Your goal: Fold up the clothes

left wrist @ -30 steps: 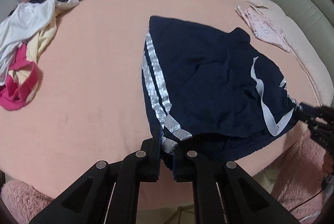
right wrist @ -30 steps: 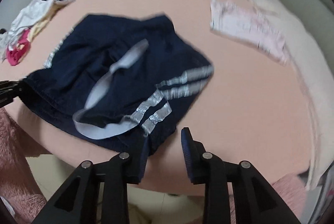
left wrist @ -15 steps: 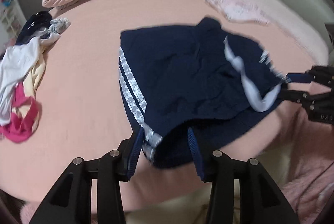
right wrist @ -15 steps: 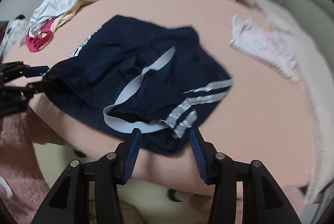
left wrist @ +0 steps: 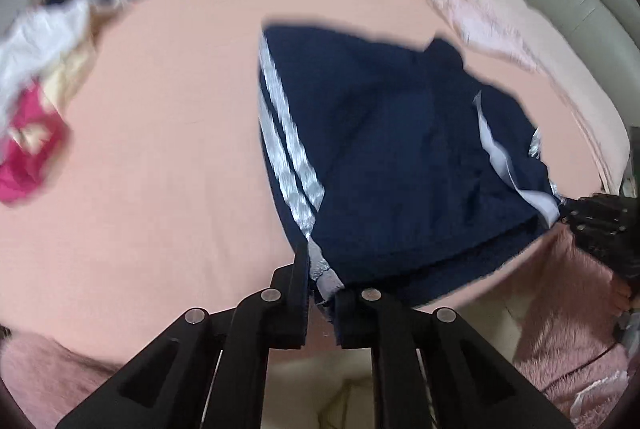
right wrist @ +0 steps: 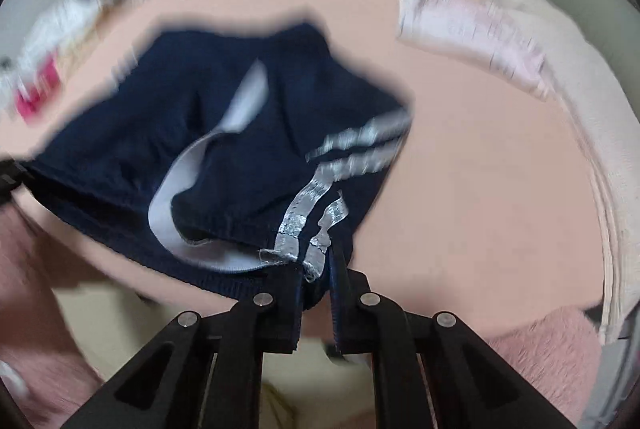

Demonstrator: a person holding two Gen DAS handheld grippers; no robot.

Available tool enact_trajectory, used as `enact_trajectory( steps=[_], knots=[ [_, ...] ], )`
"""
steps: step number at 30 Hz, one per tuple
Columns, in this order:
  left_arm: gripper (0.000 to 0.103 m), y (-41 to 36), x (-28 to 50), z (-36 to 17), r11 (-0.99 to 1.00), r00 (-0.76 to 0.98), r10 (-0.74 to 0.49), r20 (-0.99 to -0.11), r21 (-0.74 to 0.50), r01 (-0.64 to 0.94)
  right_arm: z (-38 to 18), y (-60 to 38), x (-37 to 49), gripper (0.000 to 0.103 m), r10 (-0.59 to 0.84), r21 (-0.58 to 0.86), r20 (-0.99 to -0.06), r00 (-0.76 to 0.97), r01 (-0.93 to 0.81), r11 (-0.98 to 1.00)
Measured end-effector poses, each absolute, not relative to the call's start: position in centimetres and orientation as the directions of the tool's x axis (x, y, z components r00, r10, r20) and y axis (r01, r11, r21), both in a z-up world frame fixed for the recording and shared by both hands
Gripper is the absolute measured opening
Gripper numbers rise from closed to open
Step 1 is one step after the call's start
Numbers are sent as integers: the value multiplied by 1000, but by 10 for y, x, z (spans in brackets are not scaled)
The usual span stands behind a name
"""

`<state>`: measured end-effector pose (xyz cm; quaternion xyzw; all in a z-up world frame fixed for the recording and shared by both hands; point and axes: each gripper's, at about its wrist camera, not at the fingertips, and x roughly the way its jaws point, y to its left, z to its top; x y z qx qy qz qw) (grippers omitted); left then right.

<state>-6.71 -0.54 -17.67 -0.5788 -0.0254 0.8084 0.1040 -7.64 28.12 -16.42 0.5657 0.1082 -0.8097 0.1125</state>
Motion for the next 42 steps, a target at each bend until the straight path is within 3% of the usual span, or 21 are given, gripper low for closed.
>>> enact_trajectory(
  steps=[3,6,8,9,11,12,16,18,21,24,27,29,32,35,38,42],
  knots=[
    [11,-5,-63,-173,-969,-313,235,-920,-196,-152,-169,280,-69,15,-87,-14,-945,-314,308,-951],
    [24,-11,-59,-150,-960,-409,276,-870,-225,-169,-139,286,-64,17,-190,71,-908,-374,309,-949],
    [31,-7,-62,-150,-961,-423,261,-868,-193,-196,-131,282,-63,17,-172,28,-897,-406,336,-941],
    [30,-5,-63,-150,-962,-430,252,-867,-177,-208,-127,280,-62,17,-163,6,-892,-423,349,-937],
    [6,-1,-67,-156,-968,-423,218,-879,-138,-211,-129,278,-74,14,-149,-9,-898,-415,355,-935],
    [5,0,-70,-154,-969,-429,219,-877,-142,-204,-129,277,-80,7,-142,-16,-901,-411,358,-934],
    [5,-6,-102,-123,-968,-474,230,-850,-153,-197,-132,272,-105,4,-115,-43,-912,-394,370,-928],
    [5,-4,-134,-84,-972,-539,214,-815,-121,-203,-104,276,-140,3,-119,-44,-889,-442,341,-939],
    [5,1,-163,-1,-975,-679,189,-710,-55,-214,-19,280,-193,3,-148,-44,-795,-588,298,-954],
    [5,3,-156,78,-974,-804,170,-569,25,-224,79,282,-205,3,-180,-38,-625,-759,260,-965],
    [6,-2,-128,112,-974,-880,139,-455,99,-205,136,291,-191,3,-245,34,-480,-842,261,-965],
    [7,-3,-116,102,-972,-880,129,-458,120,-204,137,294,-177,3,-283,83,-466,-838,277,-957],
    [7,-5,-105,55,-970,-851,83,-518,153,-188,94,293,-154,3,-225,45,-536,-813,239,-970],
    [7,-8,-119,-30,-973,-726,101,-681,85,-215,15,297,-140,3,-154,18,-668,-728,191,-981],
    [8,-10,-123,-121,-968,-526,110,-843,29,-249,-93,306,-141,3,-106,42,-845,-524,132,-990],
    [12,-13,-116,-181,-974,-393,66,-917,26,-223,-144,303,-131,6,-202,150,-901,-384,162,-975]
  ],
)
